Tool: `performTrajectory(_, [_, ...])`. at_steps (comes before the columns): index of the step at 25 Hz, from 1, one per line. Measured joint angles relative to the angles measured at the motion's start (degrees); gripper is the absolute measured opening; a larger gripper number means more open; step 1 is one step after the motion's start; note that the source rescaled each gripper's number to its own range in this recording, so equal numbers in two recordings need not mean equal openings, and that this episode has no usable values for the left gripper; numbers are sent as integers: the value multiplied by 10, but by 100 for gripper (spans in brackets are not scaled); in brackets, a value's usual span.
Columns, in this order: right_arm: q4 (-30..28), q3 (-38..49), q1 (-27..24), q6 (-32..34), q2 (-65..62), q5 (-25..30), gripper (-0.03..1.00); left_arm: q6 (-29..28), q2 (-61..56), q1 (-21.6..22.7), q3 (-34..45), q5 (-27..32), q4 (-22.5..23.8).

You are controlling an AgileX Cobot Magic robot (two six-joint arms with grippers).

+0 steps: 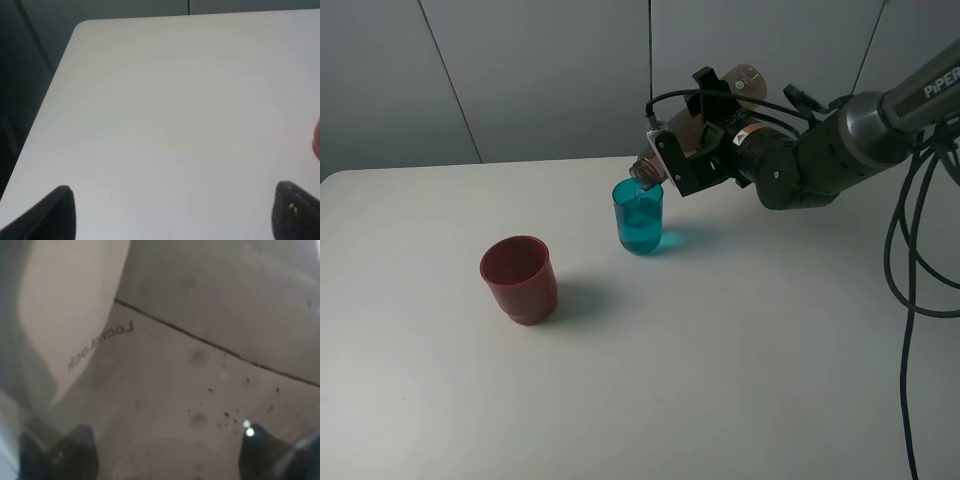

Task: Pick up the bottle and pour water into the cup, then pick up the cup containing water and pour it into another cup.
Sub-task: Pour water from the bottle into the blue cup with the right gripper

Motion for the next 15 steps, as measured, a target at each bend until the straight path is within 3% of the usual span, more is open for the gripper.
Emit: performTrajectory(15, [-11, -3, 0, 0, 0, -14, 0, 0, 0, 0, 0, 0, 0])
